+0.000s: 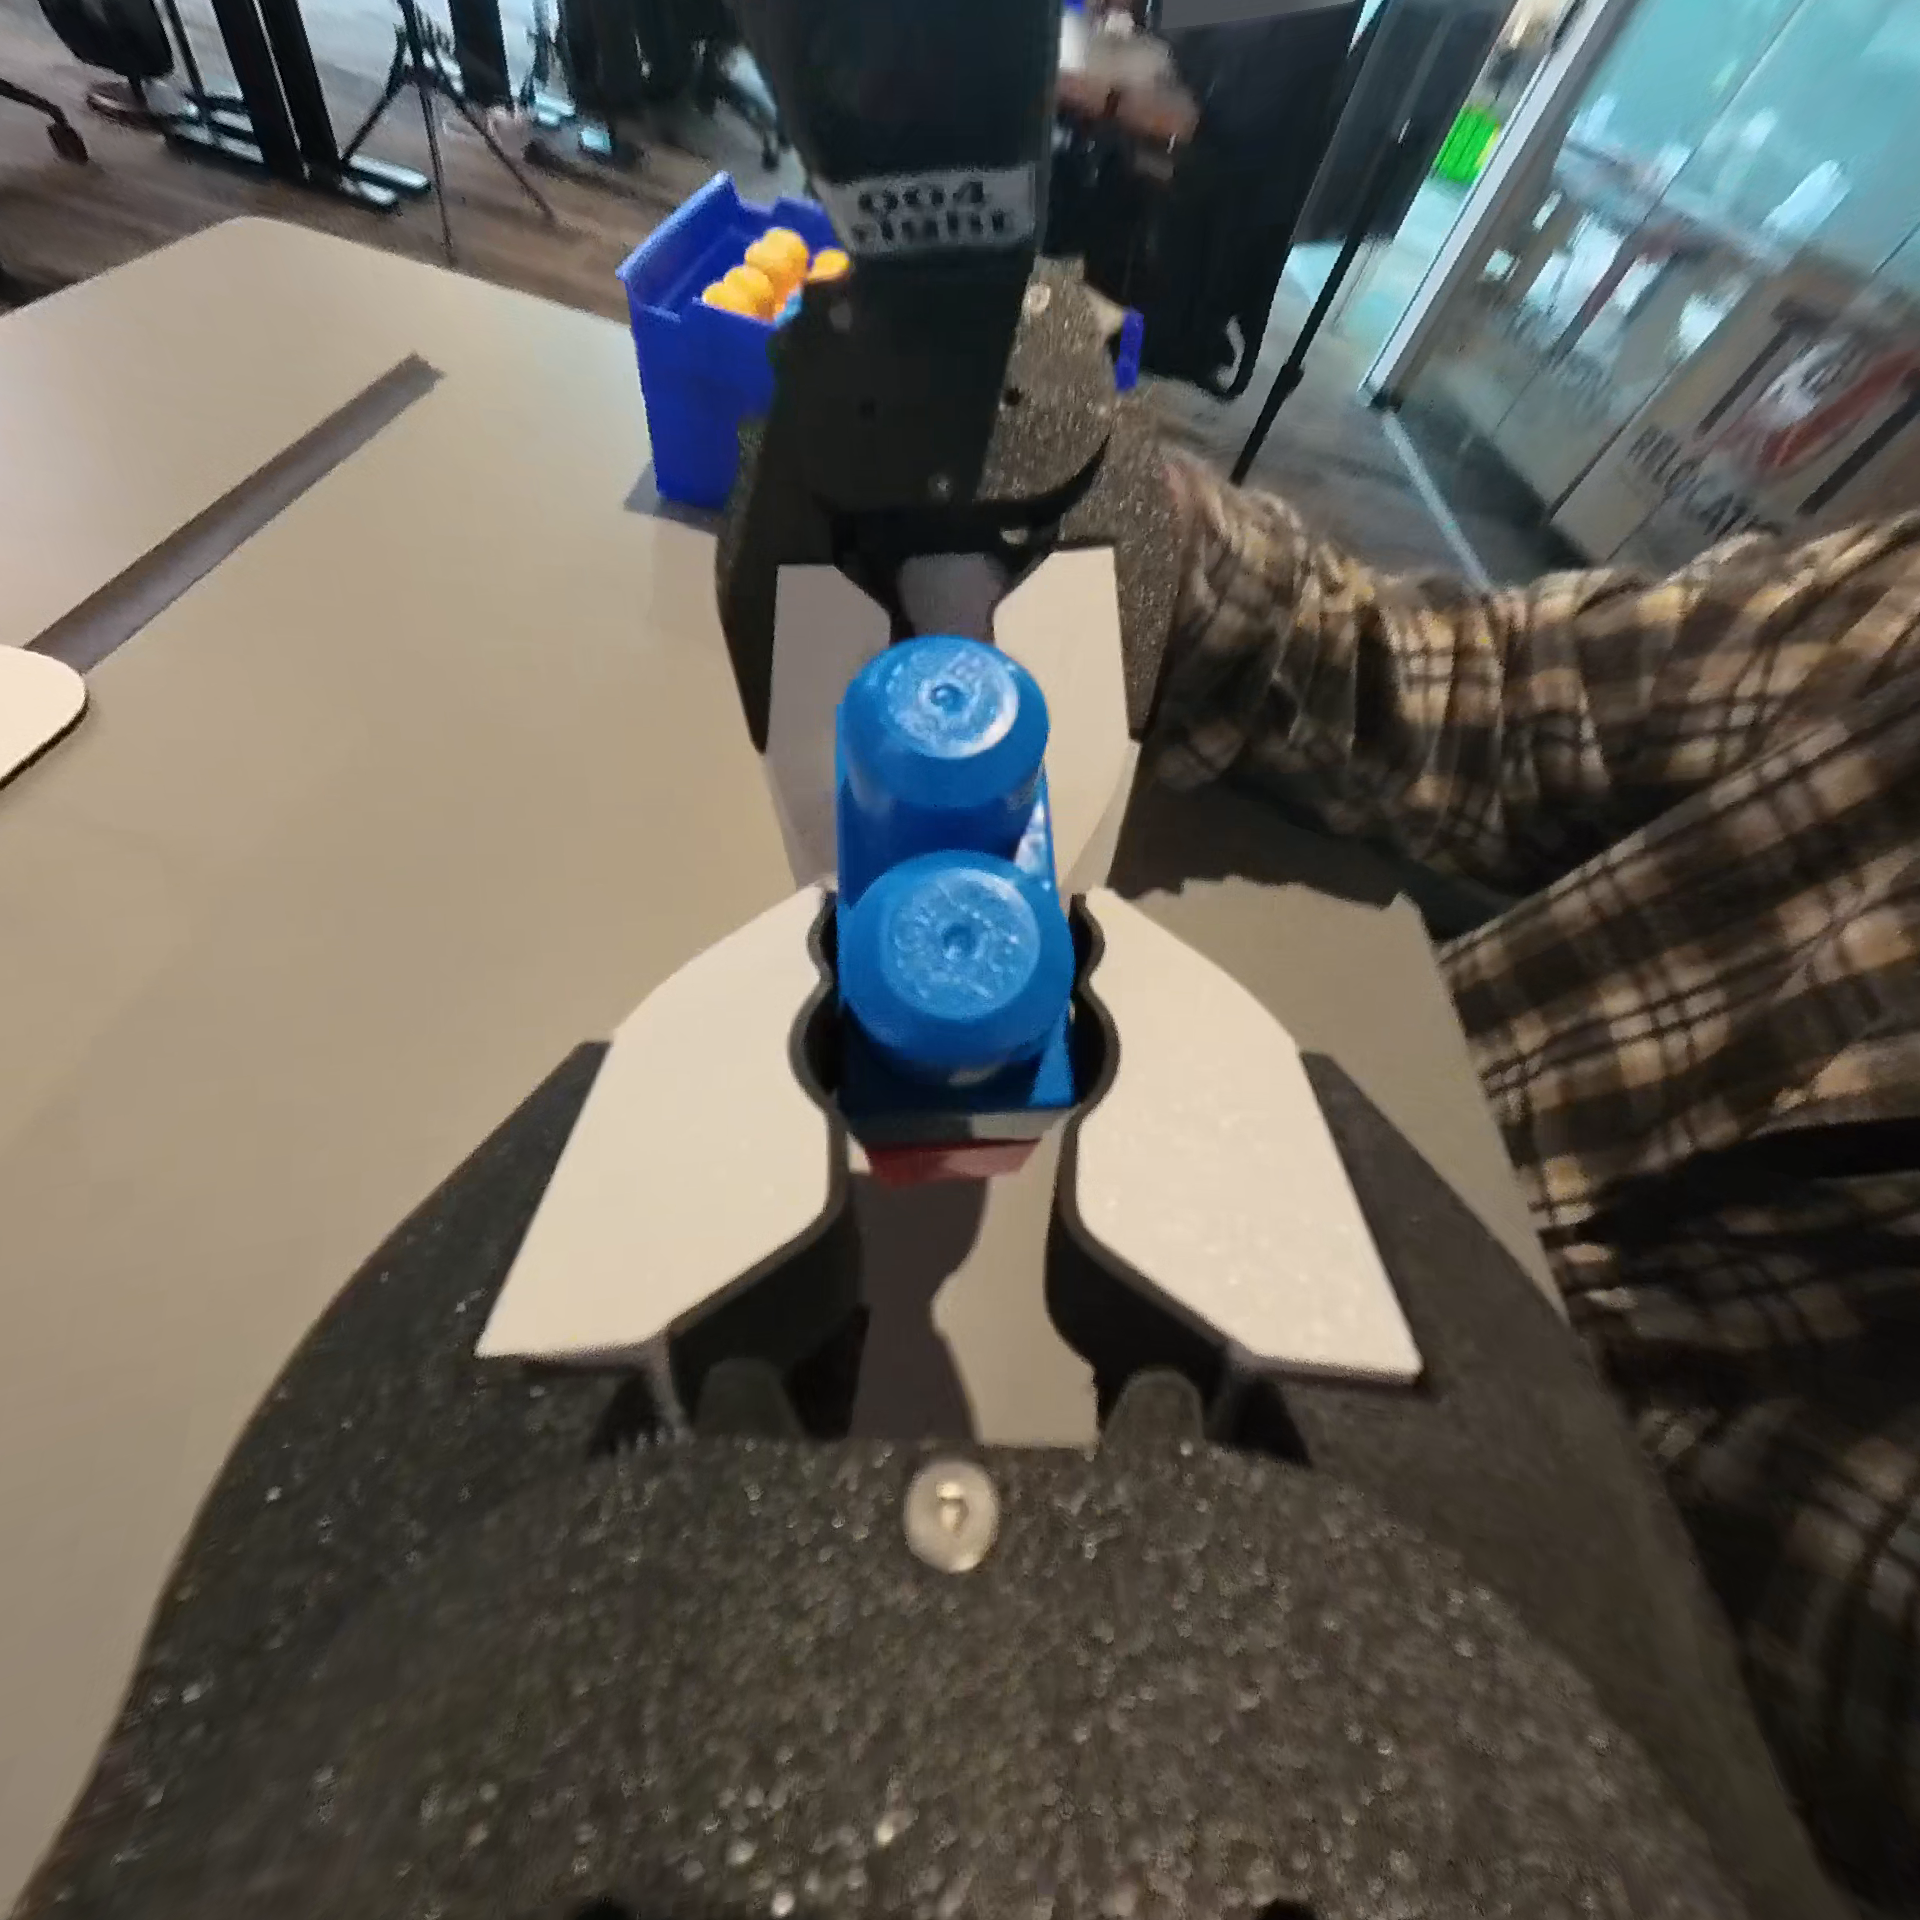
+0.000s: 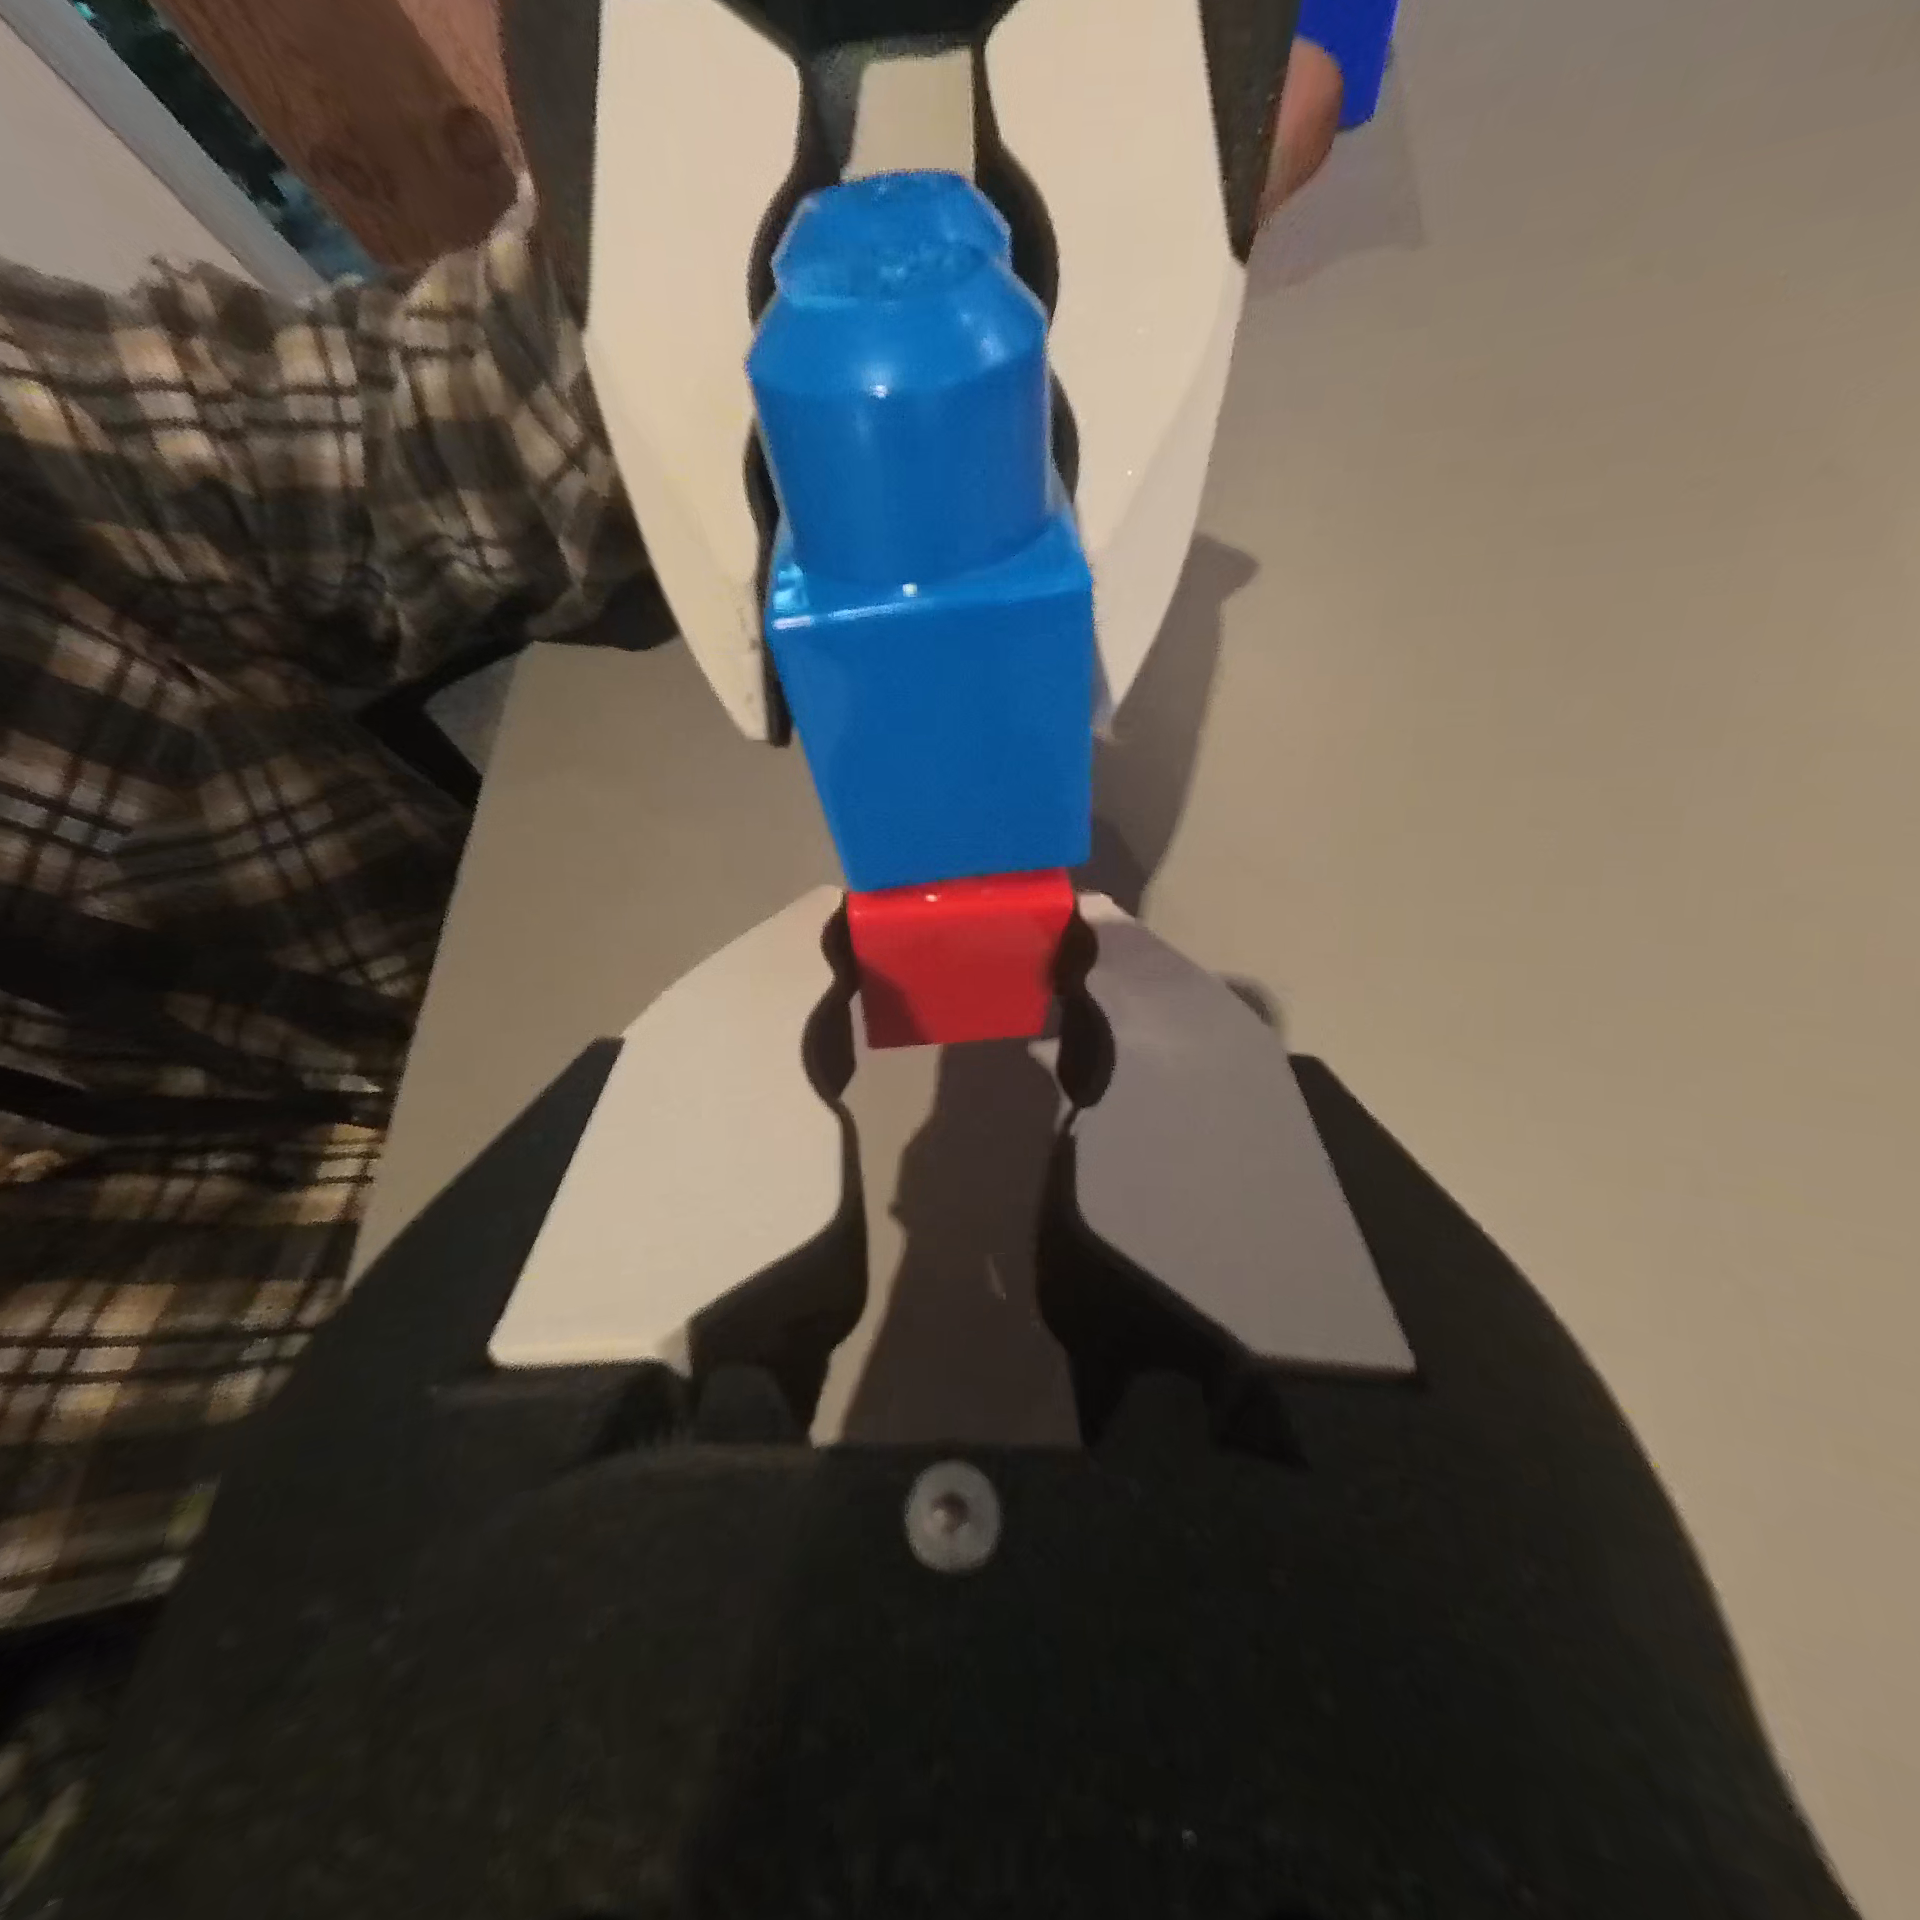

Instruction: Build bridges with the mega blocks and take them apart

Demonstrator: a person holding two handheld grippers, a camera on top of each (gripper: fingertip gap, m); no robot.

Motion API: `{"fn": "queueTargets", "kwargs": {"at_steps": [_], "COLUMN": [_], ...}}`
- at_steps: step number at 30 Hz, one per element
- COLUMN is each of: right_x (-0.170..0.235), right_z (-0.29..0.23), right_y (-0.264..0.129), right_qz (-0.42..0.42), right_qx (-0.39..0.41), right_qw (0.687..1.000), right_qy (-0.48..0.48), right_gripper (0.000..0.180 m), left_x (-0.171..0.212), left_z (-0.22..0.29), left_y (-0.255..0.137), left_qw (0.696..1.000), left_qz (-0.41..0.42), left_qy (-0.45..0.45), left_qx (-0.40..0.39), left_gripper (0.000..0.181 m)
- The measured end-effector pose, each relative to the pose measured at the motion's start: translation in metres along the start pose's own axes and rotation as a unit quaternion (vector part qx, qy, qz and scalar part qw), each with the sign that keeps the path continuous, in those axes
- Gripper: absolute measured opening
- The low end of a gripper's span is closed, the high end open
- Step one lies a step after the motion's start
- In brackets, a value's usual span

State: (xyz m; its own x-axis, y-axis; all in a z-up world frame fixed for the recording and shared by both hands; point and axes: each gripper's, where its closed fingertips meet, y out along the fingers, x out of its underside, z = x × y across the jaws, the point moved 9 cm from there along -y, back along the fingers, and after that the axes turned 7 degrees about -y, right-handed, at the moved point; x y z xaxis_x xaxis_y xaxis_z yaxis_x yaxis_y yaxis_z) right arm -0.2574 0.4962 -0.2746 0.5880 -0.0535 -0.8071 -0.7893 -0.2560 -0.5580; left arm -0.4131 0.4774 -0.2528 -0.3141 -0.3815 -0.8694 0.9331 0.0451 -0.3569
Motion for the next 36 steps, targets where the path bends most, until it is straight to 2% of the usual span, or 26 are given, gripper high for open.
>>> {"fn": "queueTargets", "kwargs": {"at_steps": [12,21,25,31,36], "right_x": [0.002,-0.001,0.005,0.013,0.033], "right_z": [-0.008,-0.006,-0.005,-0.003,-0.001], "right_y": [-0.003,-0.014,-0.01,0.0,-0.007], "right_qz": [-0.074,-0.025,-0.048,0.0,0.03], "right_qx": [0.043,0.017,0.017,0.041,0.083], "right_qw": [0.991,0.998,0.998,0.996,0.991], "right_qy": [-0.099,-0.046,-0.036,-0.074,-0.099], "right_gripper": [0.036,0.035,0.036,0.037,0.064], "left_x": [0.011,0.018,0.02,0.021,0.029], "left_z": [0.002,0.003,0.0,0.001,0.003], "left_y": [0.013,0.018,0.023,0.02,0.03], "left_qw": [0.996,0.99,0.986,0.976,0.957], "left_qz": [-0.089,-0.14,-0.161,-0.207,-0.282], "left_qy": [-0.019,-0.006,-0.01,0.019,0.025], "left_qx": [-0.001,-0.035,-0.03,-0.064,-0.07], "left_gripper": [0.041,0.041,0.041,0.041,0.041]}}
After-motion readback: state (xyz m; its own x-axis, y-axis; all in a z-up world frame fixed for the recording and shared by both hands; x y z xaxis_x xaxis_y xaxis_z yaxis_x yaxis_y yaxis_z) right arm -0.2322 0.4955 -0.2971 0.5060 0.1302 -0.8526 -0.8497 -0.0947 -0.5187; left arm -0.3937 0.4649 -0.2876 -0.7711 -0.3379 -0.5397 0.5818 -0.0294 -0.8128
